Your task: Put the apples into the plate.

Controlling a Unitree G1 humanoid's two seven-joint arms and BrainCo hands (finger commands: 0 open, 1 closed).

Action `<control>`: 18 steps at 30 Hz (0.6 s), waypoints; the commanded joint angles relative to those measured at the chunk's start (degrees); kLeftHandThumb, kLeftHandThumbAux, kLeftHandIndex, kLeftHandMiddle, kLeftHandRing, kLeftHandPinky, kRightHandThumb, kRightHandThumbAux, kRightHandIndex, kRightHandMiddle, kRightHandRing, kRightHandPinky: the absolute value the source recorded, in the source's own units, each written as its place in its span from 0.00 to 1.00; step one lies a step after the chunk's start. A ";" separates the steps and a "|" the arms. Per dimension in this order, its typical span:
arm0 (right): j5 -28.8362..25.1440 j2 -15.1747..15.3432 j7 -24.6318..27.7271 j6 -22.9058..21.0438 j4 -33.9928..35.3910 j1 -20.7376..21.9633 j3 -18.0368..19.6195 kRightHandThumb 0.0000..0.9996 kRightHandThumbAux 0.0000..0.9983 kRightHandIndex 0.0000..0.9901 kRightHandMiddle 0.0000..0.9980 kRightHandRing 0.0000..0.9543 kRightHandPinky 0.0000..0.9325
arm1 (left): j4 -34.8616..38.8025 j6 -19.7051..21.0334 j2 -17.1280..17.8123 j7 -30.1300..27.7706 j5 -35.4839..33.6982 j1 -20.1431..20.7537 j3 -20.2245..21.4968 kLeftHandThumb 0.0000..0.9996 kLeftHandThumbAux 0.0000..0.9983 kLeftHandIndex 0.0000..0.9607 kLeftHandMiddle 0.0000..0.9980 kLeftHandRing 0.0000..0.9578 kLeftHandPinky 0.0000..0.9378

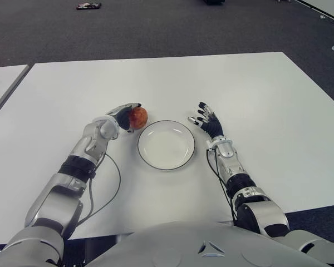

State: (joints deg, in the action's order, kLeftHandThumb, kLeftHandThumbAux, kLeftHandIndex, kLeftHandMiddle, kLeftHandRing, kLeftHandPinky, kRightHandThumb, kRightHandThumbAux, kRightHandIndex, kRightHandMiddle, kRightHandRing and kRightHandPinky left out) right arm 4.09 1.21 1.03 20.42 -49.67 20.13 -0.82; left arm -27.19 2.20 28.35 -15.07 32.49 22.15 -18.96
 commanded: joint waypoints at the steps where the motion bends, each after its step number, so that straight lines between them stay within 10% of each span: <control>1: -0.42 -0.04 0.79 -3.18 -2.55 -3.15 0.13 0.11 0.69 0.00 0.04 0.08 0.16 | -4.29 -1.86 -1.27 2.39 0.70 1.31 -1.19 0.00 0.39 0.00 0.00 0.00 0.10; 18: -0.52 -0.14 0.65 -3.33 -2.30 -3.59 0.38 0.12 0.71 0.00 0.05 0.09 0.16 | -20.02 -5.72 -5.78 11.74 4.61 7.34 -6.35 0.00 0.39 0.00 0.00 0.00 0.09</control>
State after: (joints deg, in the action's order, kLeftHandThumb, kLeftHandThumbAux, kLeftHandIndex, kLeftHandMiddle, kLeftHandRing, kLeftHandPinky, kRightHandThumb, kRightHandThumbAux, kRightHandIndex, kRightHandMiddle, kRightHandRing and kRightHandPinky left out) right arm 4.06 1.17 1.06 20.41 -49.52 19.88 -0.59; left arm -43.85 -3.49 24.24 -3.77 36.10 29.98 -23.68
